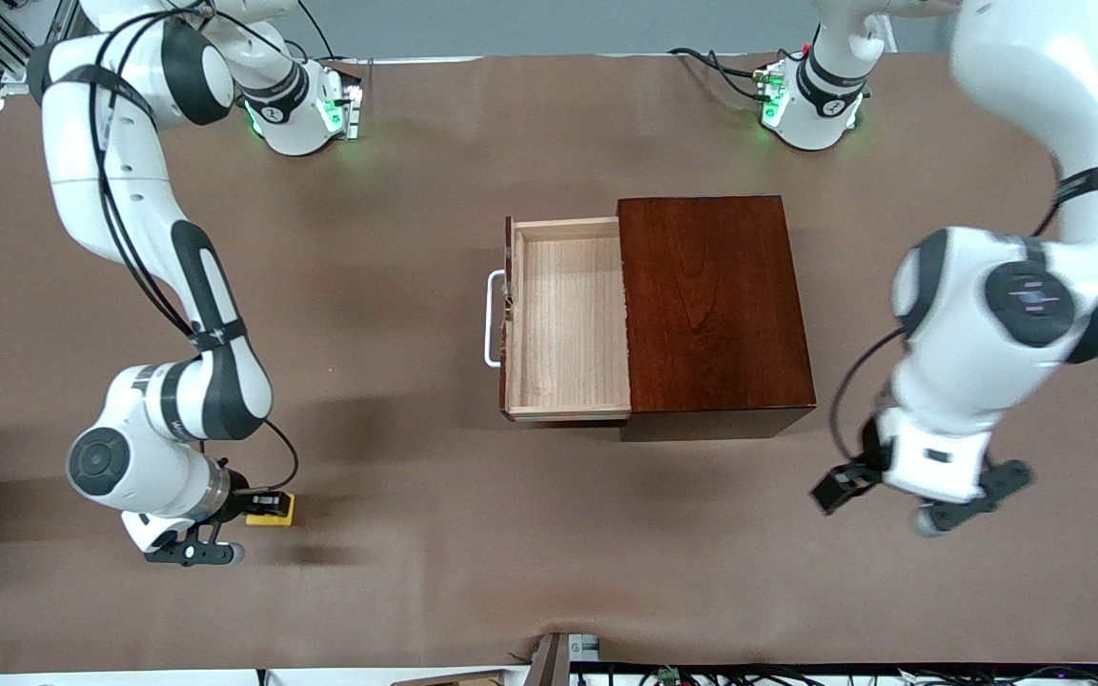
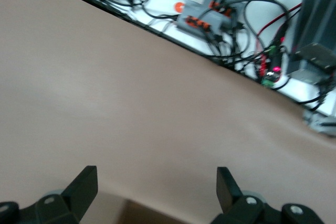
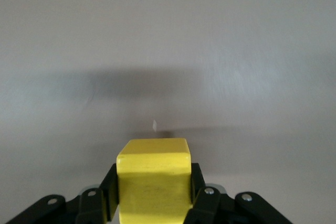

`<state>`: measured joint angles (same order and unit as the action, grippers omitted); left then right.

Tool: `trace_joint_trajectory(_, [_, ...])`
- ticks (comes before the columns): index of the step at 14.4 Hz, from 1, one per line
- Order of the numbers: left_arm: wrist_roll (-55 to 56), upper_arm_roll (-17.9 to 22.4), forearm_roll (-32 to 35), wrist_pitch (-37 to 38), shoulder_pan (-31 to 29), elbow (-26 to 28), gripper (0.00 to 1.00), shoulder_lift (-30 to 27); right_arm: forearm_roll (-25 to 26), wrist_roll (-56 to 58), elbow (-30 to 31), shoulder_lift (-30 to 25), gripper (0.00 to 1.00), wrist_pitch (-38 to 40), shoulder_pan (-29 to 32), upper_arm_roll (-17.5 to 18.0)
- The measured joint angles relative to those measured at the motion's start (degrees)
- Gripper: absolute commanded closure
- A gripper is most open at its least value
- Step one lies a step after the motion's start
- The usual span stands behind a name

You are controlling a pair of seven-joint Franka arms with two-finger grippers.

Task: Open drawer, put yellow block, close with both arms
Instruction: 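Grasp the yellow cube with the right gripper while the left gripper withdraws, then carry the yellow cube with the right gripper over the open drawer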

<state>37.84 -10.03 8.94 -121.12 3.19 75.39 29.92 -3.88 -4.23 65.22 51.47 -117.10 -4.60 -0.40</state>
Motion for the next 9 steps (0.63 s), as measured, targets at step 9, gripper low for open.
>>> trace_joint_trajectory(9, [-23.6, -8.4, -2.2, 16.4, -14.0, 12.4, 0.00, -18.5, -0.6, -7.3, 2.5, -27.8, 1.00, 28.7, -7.7, 1.1])
